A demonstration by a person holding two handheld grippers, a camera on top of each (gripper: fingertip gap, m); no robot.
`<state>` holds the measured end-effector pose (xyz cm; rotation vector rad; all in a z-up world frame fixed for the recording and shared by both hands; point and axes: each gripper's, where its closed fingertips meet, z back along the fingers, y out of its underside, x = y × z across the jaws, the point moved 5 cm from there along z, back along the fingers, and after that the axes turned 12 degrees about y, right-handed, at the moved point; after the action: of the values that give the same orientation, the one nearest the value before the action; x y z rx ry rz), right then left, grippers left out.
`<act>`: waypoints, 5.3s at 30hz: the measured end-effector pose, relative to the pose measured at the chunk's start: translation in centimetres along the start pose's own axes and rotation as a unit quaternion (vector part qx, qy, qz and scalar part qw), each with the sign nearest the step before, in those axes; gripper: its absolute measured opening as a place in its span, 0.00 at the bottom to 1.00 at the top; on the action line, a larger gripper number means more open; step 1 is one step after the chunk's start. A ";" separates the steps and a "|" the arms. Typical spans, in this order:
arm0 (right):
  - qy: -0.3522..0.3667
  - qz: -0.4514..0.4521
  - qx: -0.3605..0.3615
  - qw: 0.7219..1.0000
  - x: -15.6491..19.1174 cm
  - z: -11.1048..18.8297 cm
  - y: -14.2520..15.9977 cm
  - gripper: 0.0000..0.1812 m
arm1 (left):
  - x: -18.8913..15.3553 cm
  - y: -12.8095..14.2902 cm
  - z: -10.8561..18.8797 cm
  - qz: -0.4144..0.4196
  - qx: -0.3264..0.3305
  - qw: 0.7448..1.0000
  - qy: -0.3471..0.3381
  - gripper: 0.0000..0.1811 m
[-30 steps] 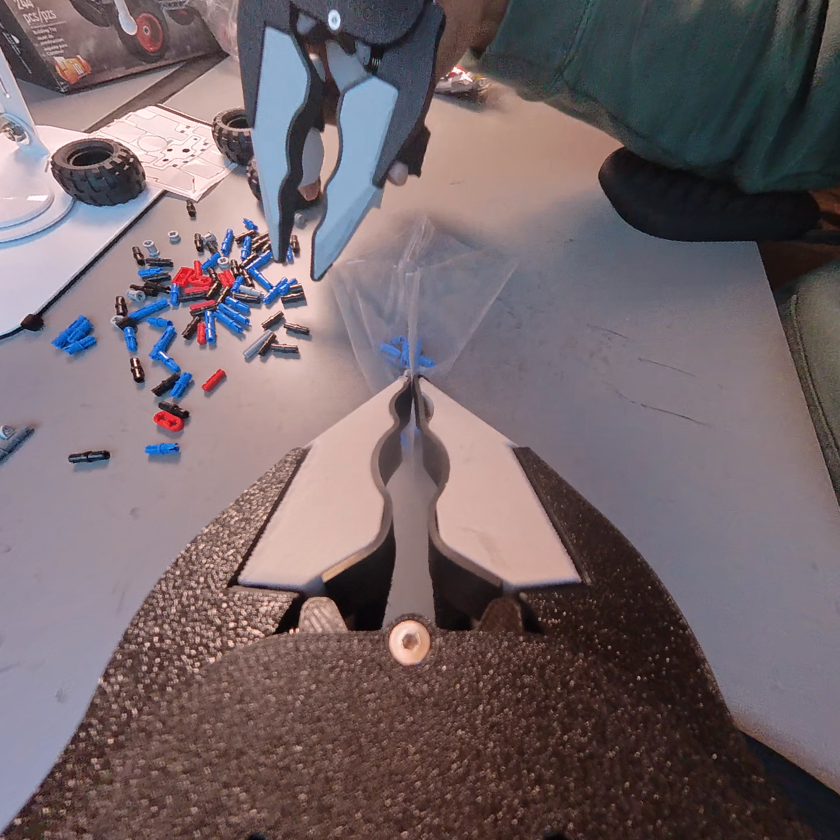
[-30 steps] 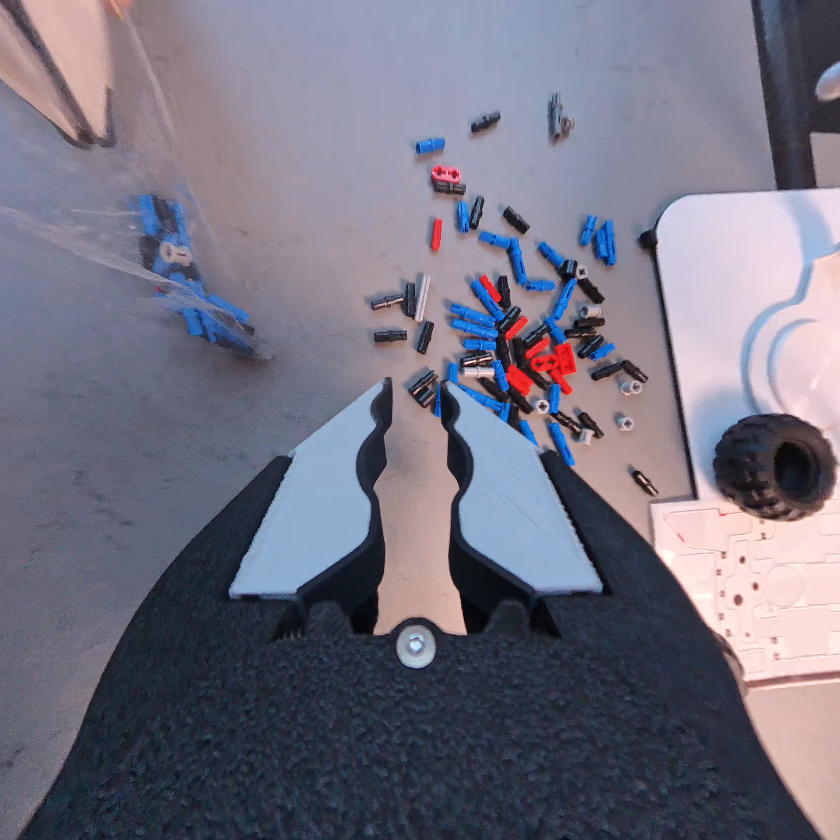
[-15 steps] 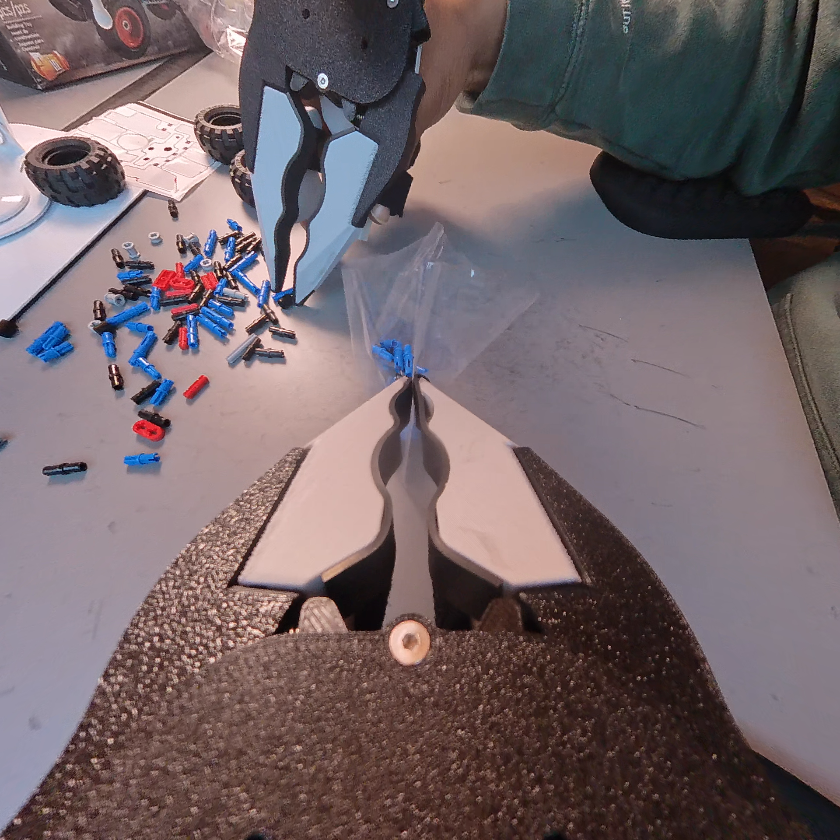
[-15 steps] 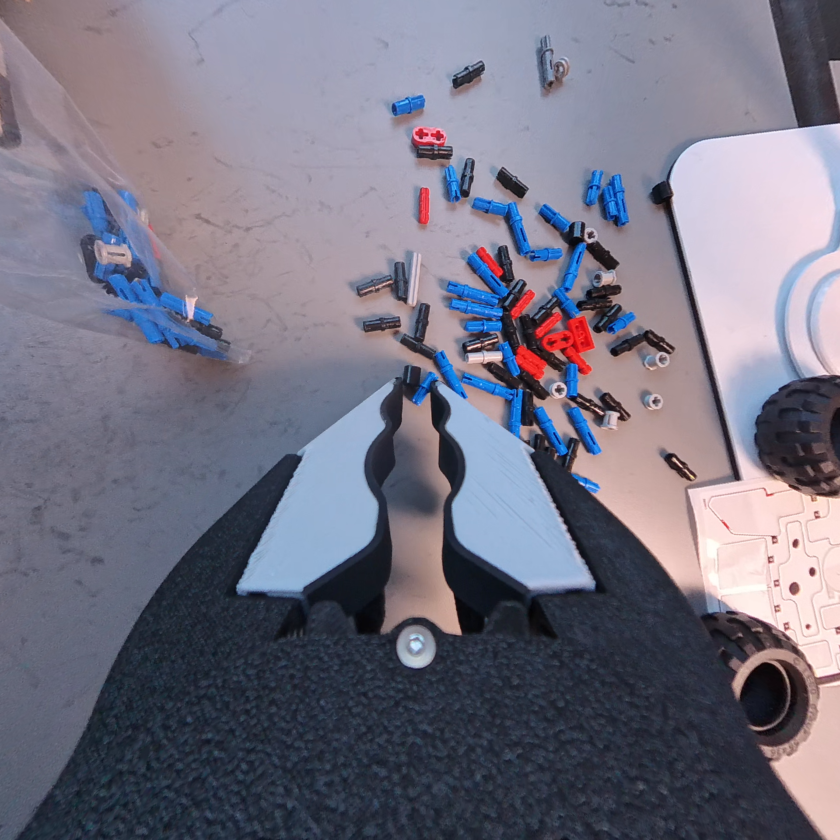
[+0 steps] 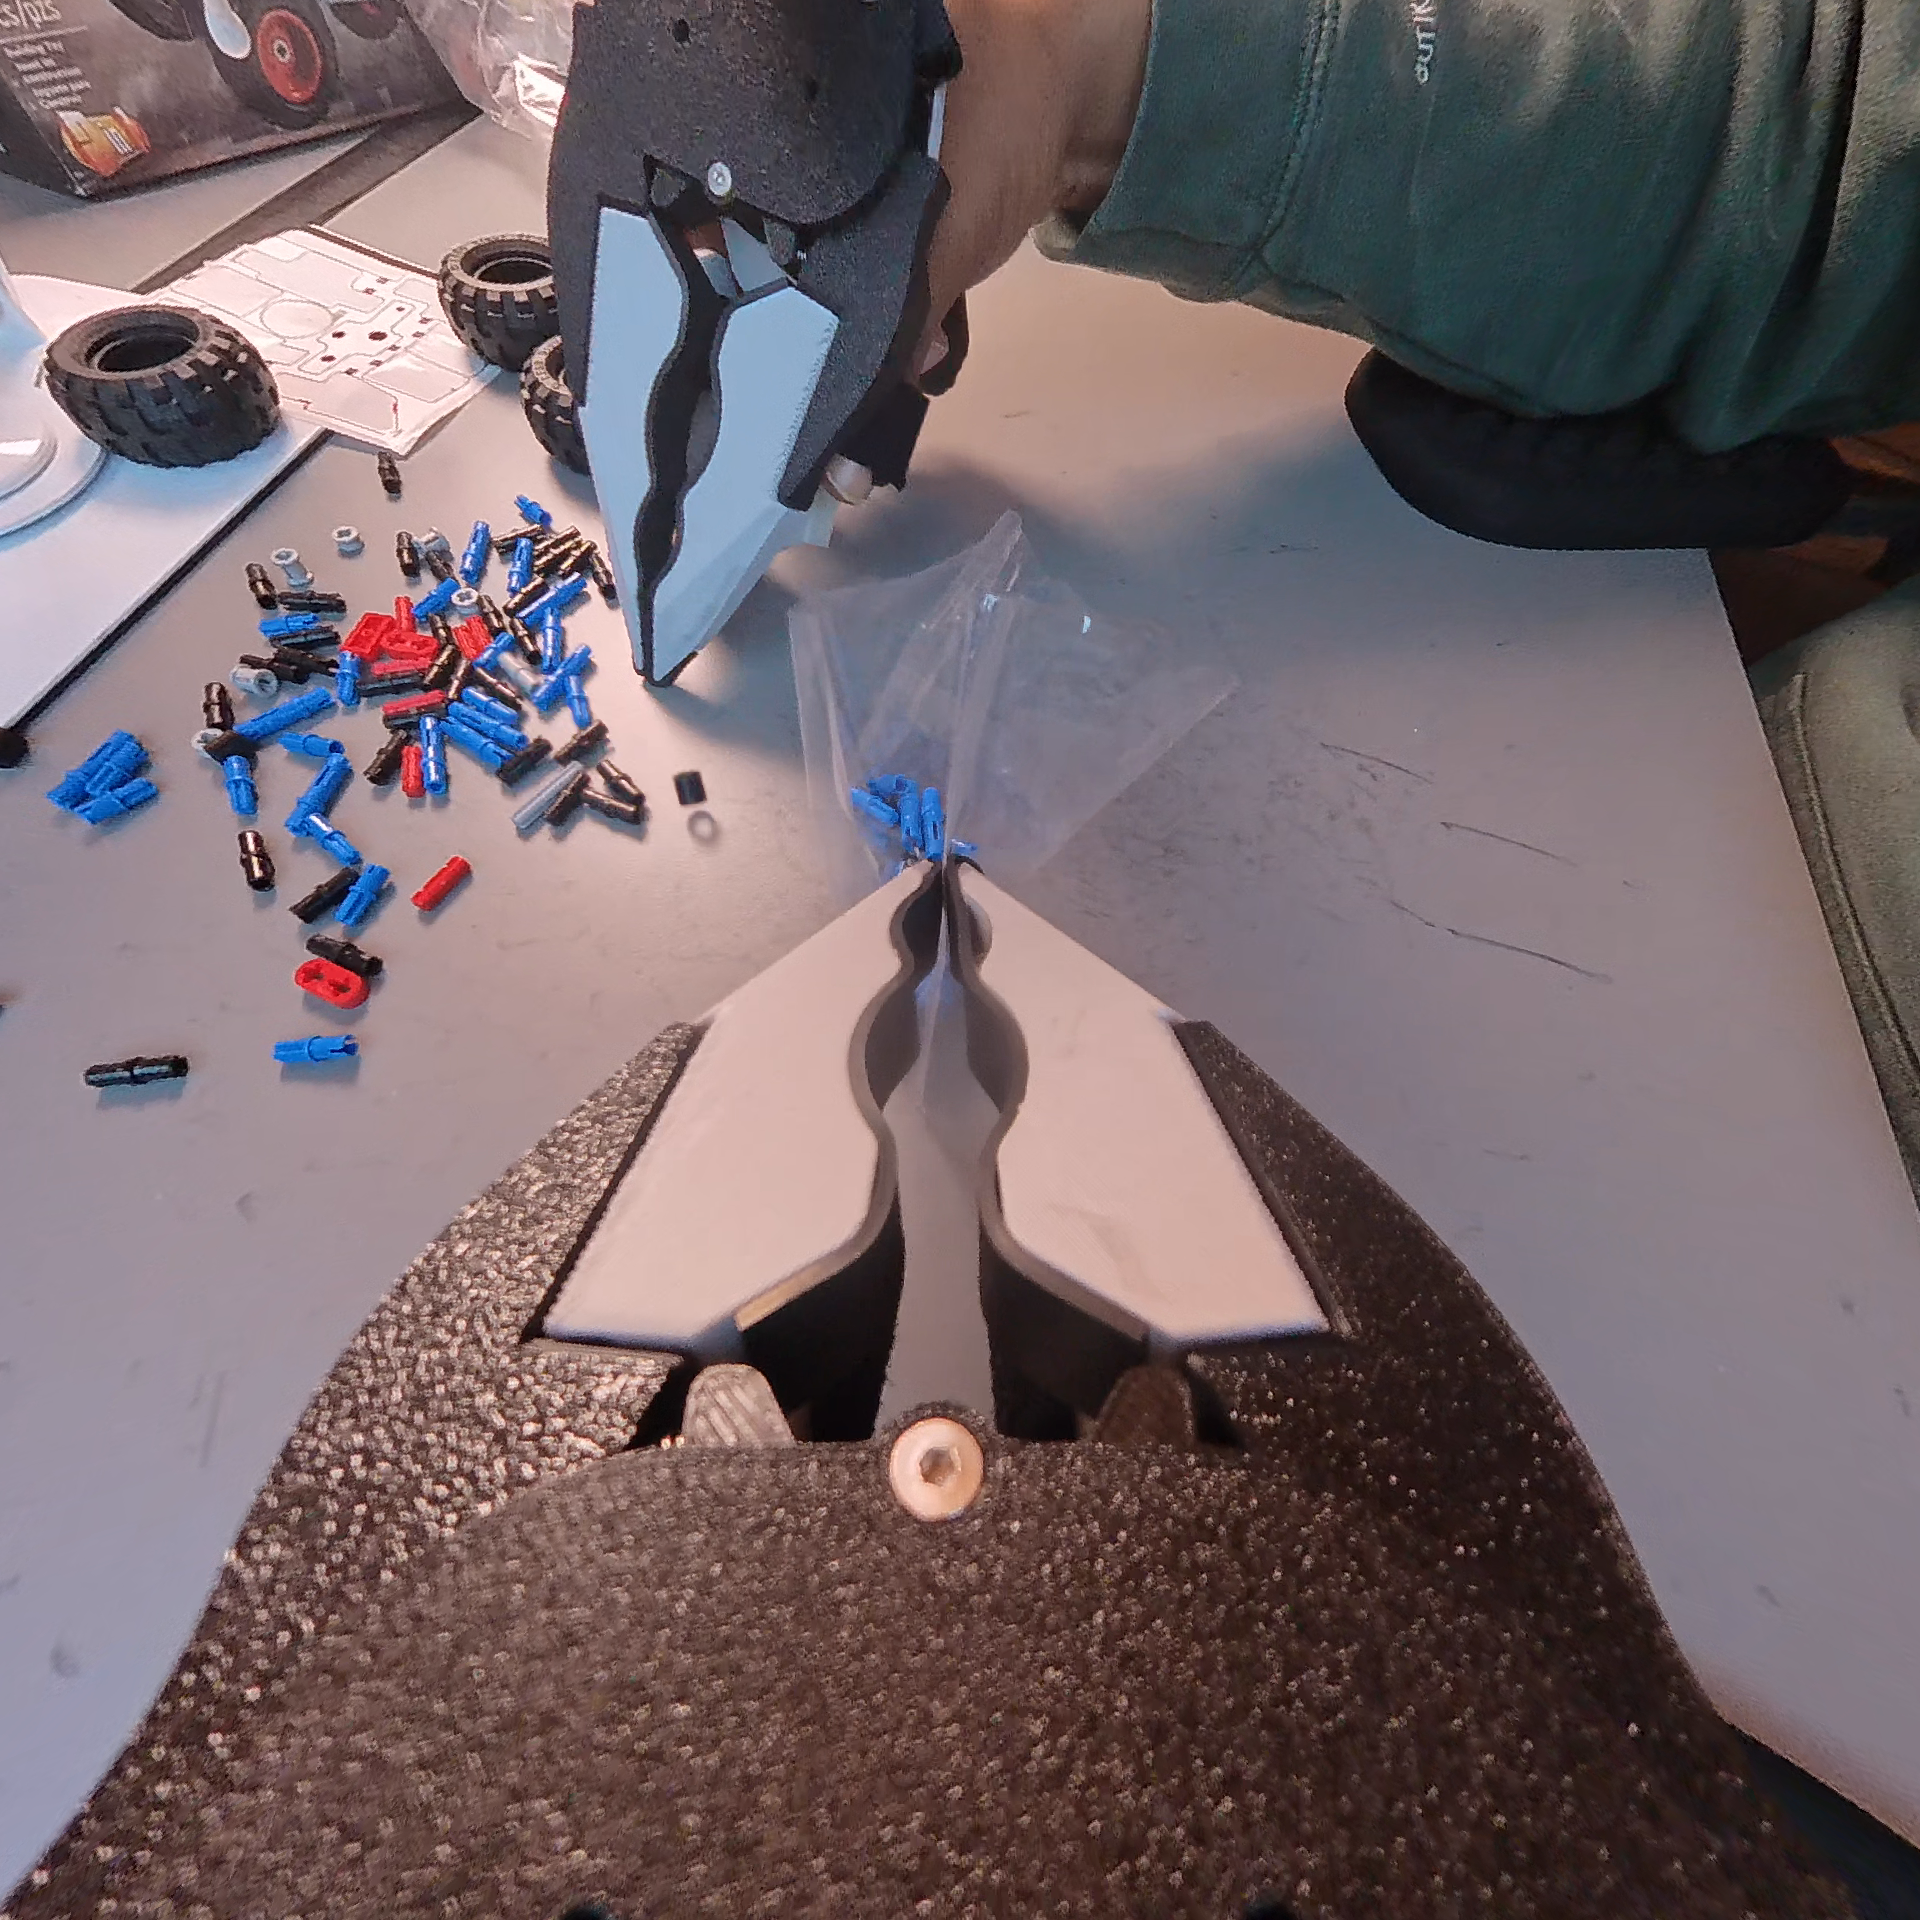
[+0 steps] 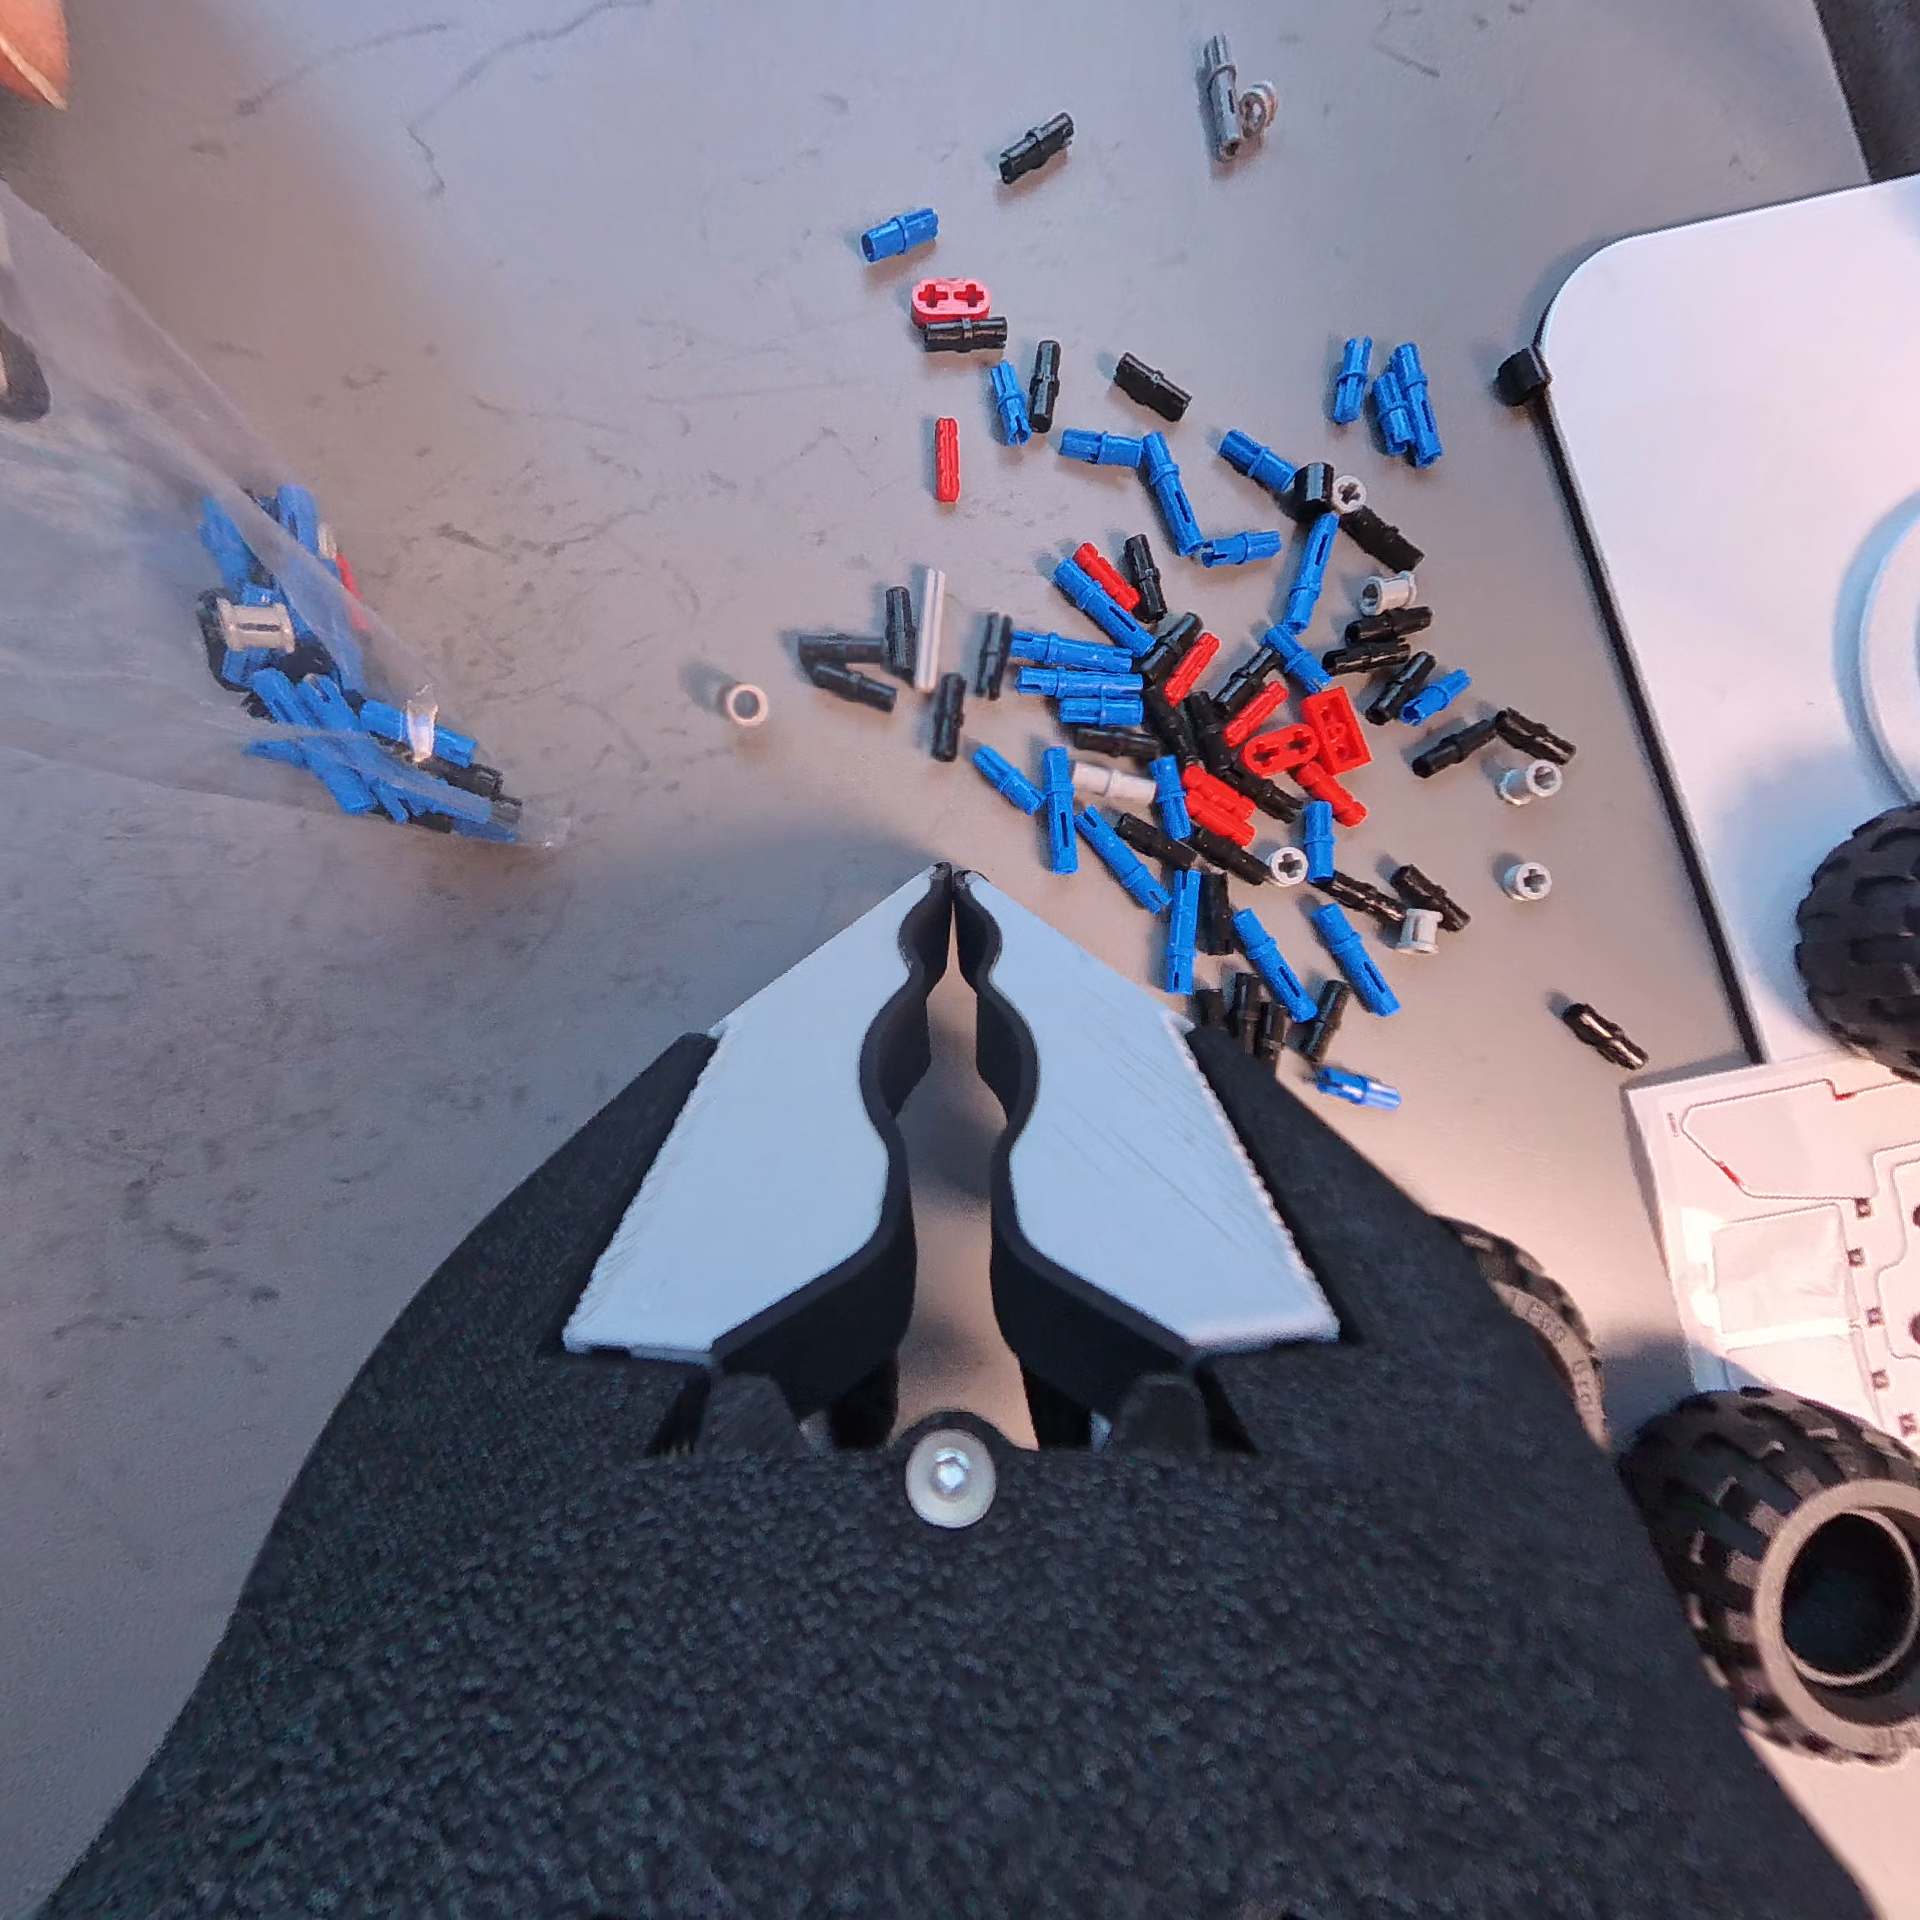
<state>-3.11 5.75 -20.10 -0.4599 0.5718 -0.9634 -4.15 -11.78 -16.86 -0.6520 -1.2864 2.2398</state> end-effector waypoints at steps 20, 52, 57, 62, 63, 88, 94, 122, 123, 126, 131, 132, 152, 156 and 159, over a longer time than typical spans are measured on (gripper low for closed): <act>0.008 -0.038 -0.071 0.997 -1.8 2.4 -1.4 0.03 | 0.0 0.1 -0.1 0.003 0.001 1.000 0.002 0.00; -0.130 0.112 -0.150 0.974 6.3 7.5 -7.4 0.02 | 0.7 0.1 0.4 0.021 -0.011 1.000 -0.021 0.00; -0.122 0.135 -0.135 0.974 6.6 7.7 -7.2 0.02 | 0.8 0.2 0.8 0.025 -0.015 0.999 -0.016 0.00; -0.104 0.157 -0.129 0.974 7.1 7.4 -8.0 0.05 | 0.5 0.3 0.8 0.018 -0.008 1.000 -0.011 0.00; -0.108 0.155 -0.136 0.972 7.1 7.6 -8.1 0.07 | 0.5 0.4 0.8 0.018 -0.008 1.000 -0.011 0.00; -0.019 0.046 -0.016 0.999 -0.2 -1.2 -1.5 0.02 | 1.3 1.1 2.0 0.021 0.001 0.999 -0.033 0.00; -0.045 0.026 -0.155 0.987 0.1 4.4 -5.7 0.02 | 1.3 1.1 1.9 0.020 0.001 0.999 -0.036 0.00; -0.084 0.112 -0.055 0.989 3.3 -0.9 -2.5 0.02 | 1.5 1.4 2.6 0.017 0.005 0.999 -0.044 0.00; -0.080 0.112 -0.063 0.988 3.2 -0.6 -2.7 0.02 | 1.5 1.4 2.6 0.017 0.006 0.999 -0.044 0.00; -0.069 0.079 -0.148 0.983 2.3 2.5 -5.5 0.02 | 1.5 1.4 2.7 0.016 0.008 0.999 -0.046 0.00; -0.097 0.076 -0.271 0.955 4.0 7.1 -10.2 0.02 | 1.5 1.4 2.6 0.017 0.005 0.999 -0.044 0.00; -0.095 0.090 -0.264 0.956 4.5 6.8 -10.3 0.02 | 1.5 1.4 2.6 0.017 0.005 0.999 -0.045 0.00; -0.102 0.140 -0.080 0.982 5.6 -1.0 -4.0 0.09 | 1.3 2.1 4.4 0.024 0.017 0.999 -0.035 0.00; -0.104 0.144 -0.080 0.981 5.8 -1.2 -4.1 0.03 | 1.3 2.2 4.5 0.024 0.017 0.999 -0.033 0.00; -0.102 0.131 -0.098 0.981 5.2 -0.4 -4.6 0.03 | 1.3 2.2 4.4 0.023 0.017 0.999 -0.034 0.00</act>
<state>-3.87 -1.06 -18.94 -0.6351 0.5275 -0.6021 -8.20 -14.84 -16.99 -0.6042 -1.2751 2.3342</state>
